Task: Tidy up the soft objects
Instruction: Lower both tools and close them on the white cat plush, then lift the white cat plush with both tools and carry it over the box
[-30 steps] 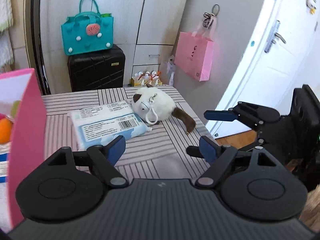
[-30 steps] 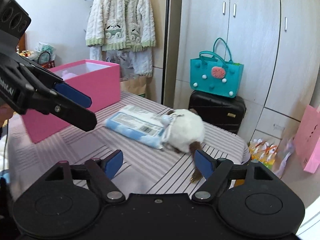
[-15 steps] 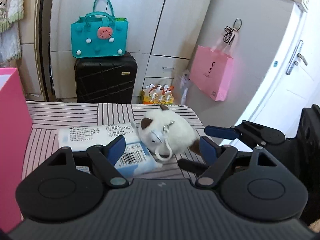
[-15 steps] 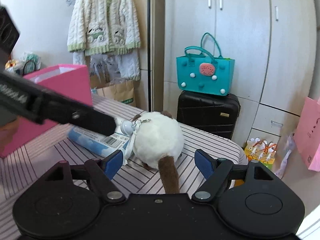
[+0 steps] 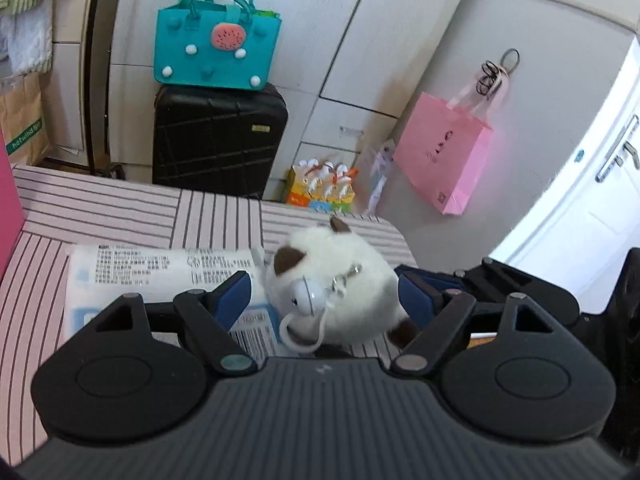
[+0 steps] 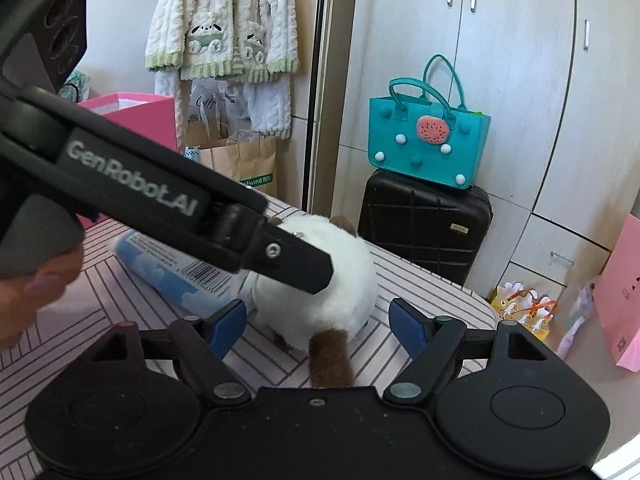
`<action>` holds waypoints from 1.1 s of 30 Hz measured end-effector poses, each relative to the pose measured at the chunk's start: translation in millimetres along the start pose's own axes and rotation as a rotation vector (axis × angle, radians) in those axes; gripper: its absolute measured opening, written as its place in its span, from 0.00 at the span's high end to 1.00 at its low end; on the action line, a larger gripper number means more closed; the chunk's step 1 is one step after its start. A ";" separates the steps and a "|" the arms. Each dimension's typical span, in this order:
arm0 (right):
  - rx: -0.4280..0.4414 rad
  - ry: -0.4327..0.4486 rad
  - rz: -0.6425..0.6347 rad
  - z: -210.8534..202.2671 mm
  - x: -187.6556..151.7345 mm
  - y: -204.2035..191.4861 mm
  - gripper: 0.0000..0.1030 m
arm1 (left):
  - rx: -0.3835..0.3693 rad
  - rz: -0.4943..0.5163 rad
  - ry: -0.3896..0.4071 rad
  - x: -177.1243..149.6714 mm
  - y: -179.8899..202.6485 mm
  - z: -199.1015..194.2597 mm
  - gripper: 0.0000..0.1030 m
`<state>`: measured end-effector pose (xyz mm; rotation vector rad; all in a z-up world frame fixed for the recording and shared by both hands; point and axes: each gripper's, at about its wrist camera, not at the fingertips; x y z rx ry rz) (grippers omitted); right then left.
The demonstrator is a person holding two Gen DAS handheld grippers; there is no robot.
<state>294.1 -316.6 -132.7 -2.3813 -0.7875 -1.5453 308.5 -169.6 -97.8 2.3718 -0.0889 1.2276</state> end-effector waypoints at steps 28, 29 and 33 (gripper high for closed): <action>-0.015 -0.089 0.220 -11.9 5.0 -6.3 0.43 | -0.039 -0.047 -0.087 -10.5 10.5 -22.9 0.45; -0.016 -0.094 0.226 -14.4 5.5 -8.2 0.43 | -0.041 -0.044 -0.097 -10.5 11.2 -26.3 0.45; -0.032 -0.113 0.230 -25.8 7.5 -21.4 0.43 | -0.052 -0.042 -0.126 -11.4 12.5 -39.9 0.45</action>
Point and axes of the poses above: each gripper's, at about its wrist camera, not at the fingertips, and z roughly the way its jaws point, y to its right, x to its top, and after that the axes turned 7 degrees about y, right-handed
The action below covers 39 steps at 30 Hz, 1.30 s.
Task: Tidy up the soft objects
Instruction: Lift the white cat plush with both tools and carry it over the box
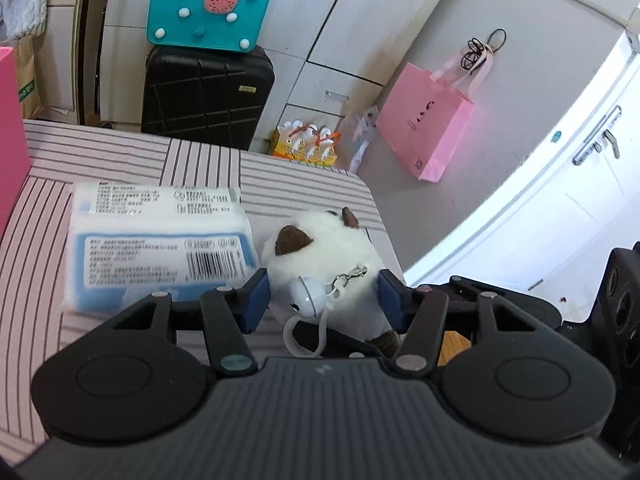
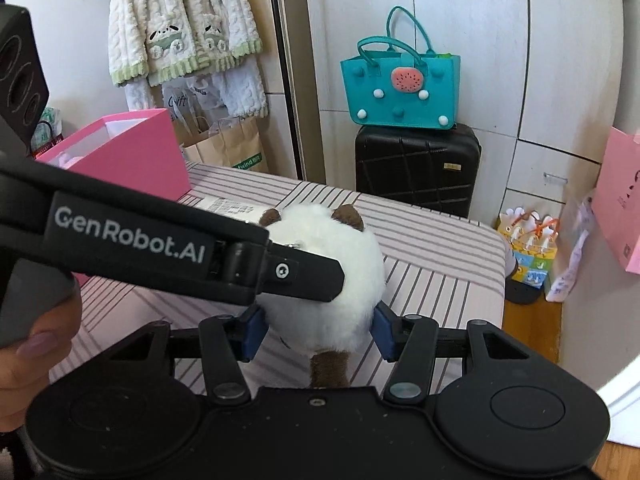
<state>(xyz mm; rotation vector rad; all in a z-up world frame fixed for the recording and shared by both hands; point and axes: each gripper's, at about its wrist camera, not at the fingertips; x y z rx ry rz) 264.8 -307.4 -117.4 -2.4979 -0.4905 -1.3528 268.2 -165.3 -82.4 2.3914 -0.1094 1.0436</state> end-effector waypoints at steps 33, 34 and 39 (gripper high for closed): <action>0.201 -0.145 -0.059 -99.6 7.4 -127.2 0.43 | -0.152 0.141 -0.138 -31.3 -36.8 -178.9 0.46; 0.207 -0.140 -0.070 -103.9 8.9 -134.3 0.43 | -0.152 0.140 -0.132 -30.8 -38.8 -185.4 0.46; 0.211 -0.096 -0.160 -121.3 18.7 -167.7 0.43 | -0.137 0.148 -0.089 -31.4 -46.8 -217.5 0.46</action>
Point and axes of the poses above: each gripper's, at about its wrist camera, not at the fingertips, and z roughly the way its jaws point, y to its right, x to its top, and after that the axes turned 7 degrees about y, right-handed
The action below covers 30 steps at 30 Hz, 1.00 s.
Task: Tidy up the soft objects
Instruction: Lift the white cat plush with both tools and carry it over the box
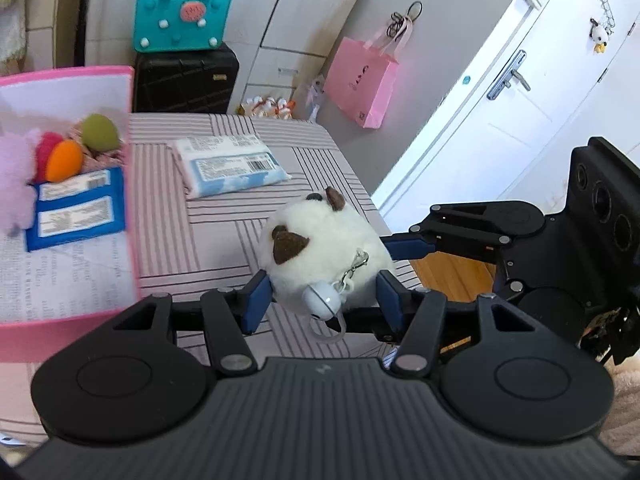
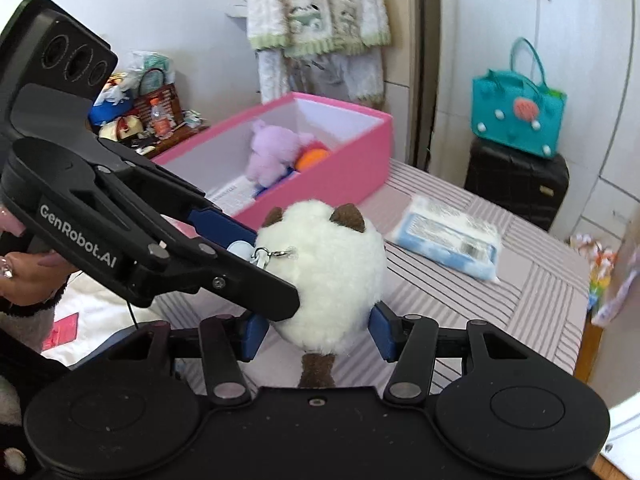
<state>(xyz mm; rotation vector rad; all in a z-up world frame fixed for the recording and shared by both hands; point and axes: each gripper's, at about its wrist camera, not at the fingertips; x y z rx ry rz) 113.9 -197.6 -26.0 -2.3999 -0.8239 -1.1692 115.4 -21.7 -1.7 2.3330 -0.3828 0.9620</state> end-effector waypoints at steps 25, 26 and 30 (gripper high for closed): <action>0.239 0.133 -0.230 62.7 107.0 -78.1 0.45 | 0.250 -0.047 0.204 29.9 -92.5 -108.7 0.45; 0.247 0.123 -0.224 71.2 109.9 -77.9 0.46 | 0.264 -0.055 0.191 32.8 -100.8 -104.0 0.45; 0.269 0.068 -0.216 110.5 117.4 -74.7 0.47 | 0.306 -0.089 0.114 40.4 -128.1 -83.7 0.45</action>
Point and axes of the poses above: each gripper's, at about its wrist camera, not at the fingertips, and z roughly the way its jaws point, y to its right, x to its top, and after that the axes turned 7 degrees about y, right-handed
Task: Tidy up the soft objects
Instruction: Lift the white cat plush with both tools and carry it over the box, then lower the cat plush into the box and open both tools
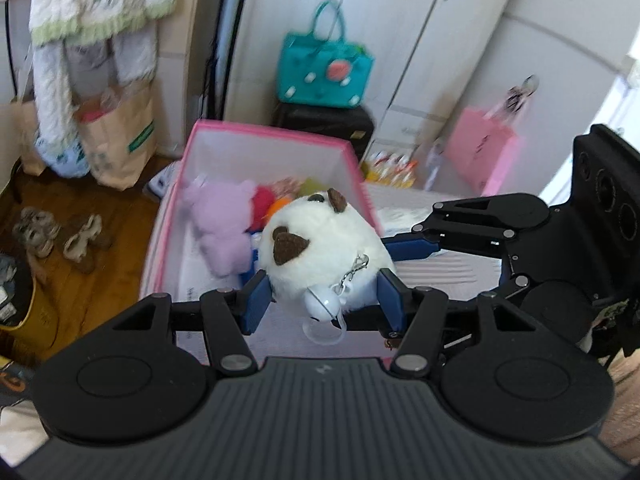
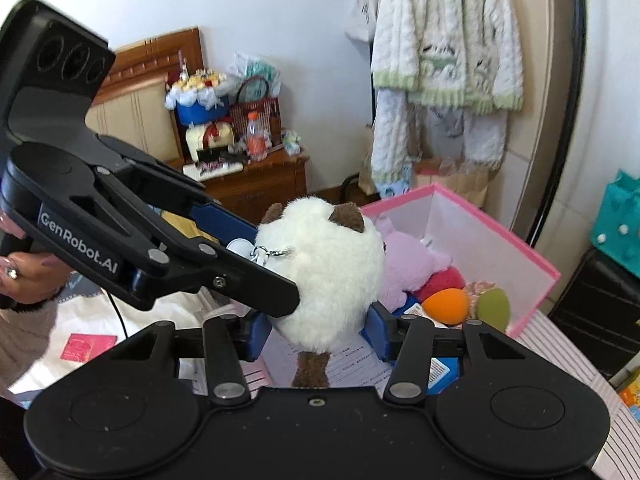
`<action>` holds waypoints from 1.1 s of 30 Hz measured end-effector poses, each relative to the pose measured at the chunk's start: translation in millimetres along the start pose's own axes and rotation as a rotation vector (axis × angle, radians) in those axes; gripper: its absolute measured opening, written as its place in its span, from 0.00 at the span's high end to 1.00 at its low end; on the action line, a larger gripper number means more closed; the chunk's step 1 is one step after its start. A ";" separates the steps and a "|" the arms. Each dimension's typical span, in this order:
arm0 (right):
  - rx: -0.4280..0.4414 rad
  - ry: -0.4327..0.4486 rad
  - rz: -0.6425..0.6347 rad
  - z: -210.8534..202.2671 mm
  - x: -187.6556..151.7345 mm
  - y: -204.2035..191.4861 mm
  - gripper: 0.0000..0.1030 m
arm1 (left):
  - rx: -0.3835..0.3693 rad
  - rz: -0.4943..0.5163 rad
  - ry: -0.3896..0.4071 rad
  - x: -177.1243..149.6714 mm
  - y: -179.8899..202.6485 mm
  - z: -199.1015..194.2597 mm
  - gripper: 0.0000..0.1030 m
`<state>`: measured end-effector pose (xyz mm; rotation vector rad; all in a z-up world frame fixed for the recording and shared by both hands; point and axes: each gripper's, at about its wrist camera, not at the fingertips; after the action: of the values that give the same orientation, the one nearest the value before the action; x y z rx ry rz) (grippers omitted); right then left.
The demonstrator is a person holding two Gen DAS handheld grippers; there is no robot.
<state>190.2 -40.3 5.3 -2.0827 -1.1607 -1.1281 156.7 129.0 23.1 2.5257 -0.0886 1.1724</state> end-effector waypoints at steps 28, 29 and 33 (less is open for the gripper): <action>0.136 -0.304 -0.026 136.0 -9.6 43.9 0.53 | 0.121 0.135 -0.165 -1.7 -39.2 68.5 0.50; 0.136 -0.312 -0.027 137.2 -8.6 43.7 0.53 | 0.119 0.134 -0.166 -2.1 -40.0 68.8 0.51; 0.144 -0.339 0.005 140.8 -6.8 46.7 0.46 | 0.143 0.137 -0.145 -2.6 -40.7 65.1 0.51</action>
<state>287.5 36.1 -76.7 -2.2152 -1.3448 -0.6803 210.7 144.6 -29.3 2.7674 -0.2248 1.0788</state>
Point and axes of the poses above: each gripper's, at about its wrist camera, not at the fingertips, and z roughly the way its jaws point, y to its right, x to its top, and after that the axes turned 7 degrees about y, right-handed
